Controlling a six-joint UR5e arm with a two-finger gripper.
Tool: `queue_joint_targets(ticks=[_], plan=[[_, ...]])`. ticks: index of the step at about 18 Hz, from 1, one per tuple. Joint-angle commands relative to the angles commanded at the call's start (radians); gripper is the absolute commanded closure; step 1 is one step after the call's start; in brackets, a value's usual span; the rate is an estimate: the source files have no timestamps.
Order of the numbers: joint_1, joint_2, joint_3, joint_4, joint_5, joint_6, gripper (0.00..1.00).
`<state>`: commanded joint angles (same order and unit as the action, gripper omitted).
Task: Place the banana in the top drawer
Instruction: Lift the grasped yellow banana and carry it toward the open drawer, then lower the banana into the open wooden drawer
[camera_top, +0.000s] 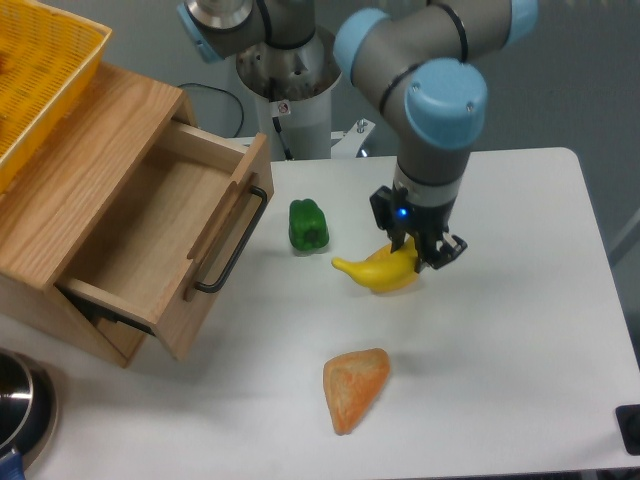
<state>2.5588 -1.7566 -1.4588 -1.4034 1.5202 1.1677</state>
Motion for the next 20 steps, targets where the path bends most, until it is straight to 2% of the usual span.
queue_joint_targets(ticks=[5, 10, 14, 20], plan=[[-0.074, 0.1, 0.0, -0.089, -0.002, -0.189, 1.0], [-0.127, 0.166, -0.008, -0.111, -0.06, -0.318, 1.0], [-0.202, 0.181, -0.005, -0.106, -0.066, -0.413, 1.0], [-0.279, 0.16, 0.0, -0.098, -0.084, -0.53, 1.0]])
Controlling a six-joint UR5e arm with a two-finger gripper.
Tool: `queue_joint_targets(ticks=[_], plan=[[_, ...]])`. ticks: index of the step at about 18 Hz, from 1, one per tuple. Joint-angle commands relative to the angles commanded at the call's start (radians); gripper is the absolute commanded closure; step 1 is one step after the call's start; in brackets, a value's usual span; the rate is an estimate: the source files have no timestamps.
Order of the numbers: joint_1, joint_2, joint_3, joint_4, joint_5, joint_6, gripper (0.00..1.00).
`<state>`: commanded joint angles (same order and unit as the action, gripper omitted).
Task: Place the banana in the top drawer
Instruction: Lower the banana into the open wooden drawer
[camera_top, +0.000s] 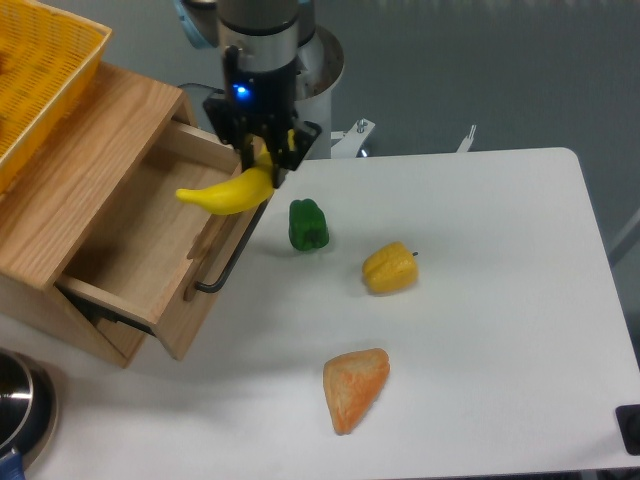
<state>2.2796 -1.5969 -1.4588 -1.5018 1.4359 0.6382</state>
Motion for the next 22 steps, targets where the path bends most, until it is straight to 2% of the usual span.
queue_joint_targets(ticks=[4, 8, 22], plan=[[-0.052, -0.023, 0.002, 0.008, -0.022, -0.064, 1.0], [-0.084, -0.046, -0.002, 0.058, -0.022, -0.11, 1.0], [-0.149, -0.087, -0.028, 0.061, -0.009, -0.134, 1.0]])
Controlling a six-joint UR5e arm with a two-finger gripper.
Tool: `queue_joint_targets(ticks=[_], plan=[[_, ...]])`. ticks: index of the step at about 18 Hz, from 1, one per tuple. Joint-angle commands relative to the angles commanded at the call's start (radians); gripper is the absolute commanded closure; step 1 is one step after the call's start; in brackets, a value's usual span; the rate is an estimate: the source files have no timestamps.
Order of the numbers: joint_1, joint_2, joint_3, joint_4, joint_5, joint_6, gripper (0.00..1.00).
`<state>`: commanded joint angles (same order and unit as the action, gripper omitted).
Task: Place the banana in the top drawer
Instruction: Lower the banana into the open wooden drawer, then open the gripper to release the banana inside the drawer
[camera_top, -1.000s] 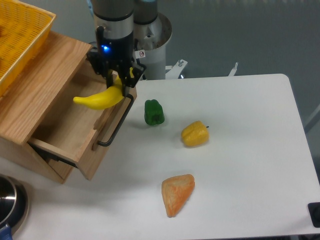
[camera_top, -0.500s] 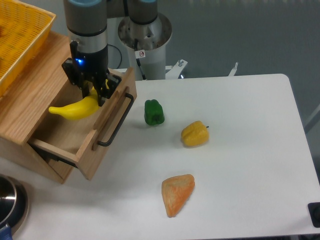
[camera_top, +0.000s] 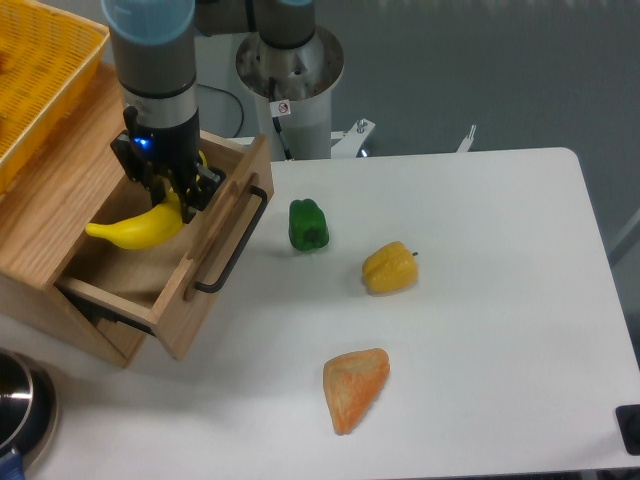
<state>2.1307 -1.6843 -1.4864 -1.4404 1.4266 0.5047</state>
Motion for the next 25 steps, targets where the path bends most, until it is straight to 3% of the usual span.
queue_joint_targets(ticks=[5, 8, 11, 25], plan=[[-0.009, -0.012, -0.005, 0.0, 0.002, -0.002, 0.99], [-0.009, -0.012, -0.005, 0.002, 0.002, 0.0, 0.92], [-0.009, -0.009, -0.005, 0.002, 0.002, 0.003, 0.76], [-0.009, -0.006, -0.003, 0.015, 0.005, 0.011, 0.44]])
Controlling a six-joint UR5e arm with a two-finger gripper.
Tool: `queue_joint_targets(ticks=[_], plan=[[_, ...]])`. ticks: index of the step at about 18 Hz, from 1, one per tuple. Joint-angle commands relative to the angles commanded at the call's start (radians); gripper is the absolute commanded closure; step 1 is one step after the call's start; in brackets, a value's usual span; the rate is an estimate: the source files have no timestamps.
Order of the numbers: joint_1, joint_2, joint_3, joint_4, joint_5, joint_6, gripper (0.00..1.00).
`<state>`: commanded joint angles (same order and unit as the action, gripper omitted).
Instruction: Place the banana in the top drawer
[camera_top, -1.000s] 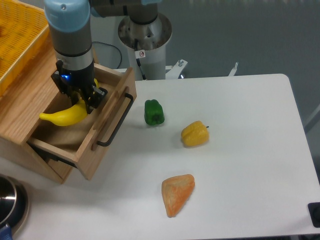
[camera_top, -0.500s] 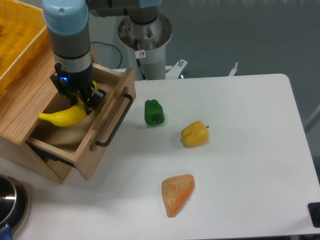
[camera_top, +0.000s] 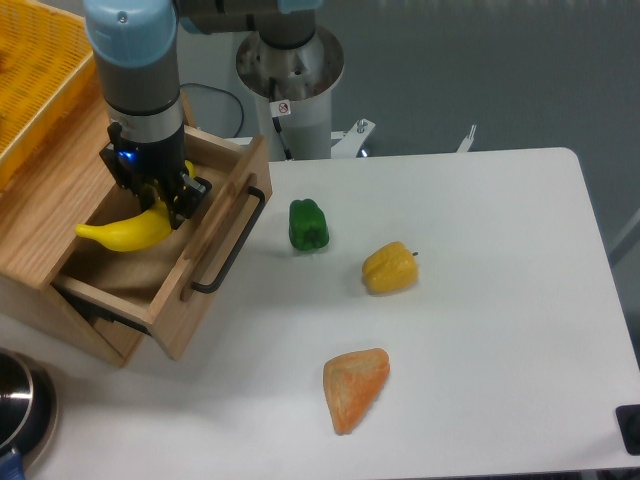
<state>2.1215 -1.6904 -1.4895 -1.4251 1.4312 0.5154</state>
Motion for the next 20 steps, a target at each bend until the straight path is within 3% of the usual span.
queue_joint_targets(ticks=[9, 12, 20], plan=[[0.002, 0.006, 0.002, 0.0, 0.037, 0.005, 0.35], [0.006, 0.011, 0.003, 0.006, 0.049, 0.046, 0.0], [0.063, 0.067, 0.012, -0.002, 0.091, 0.086, 0.0]])
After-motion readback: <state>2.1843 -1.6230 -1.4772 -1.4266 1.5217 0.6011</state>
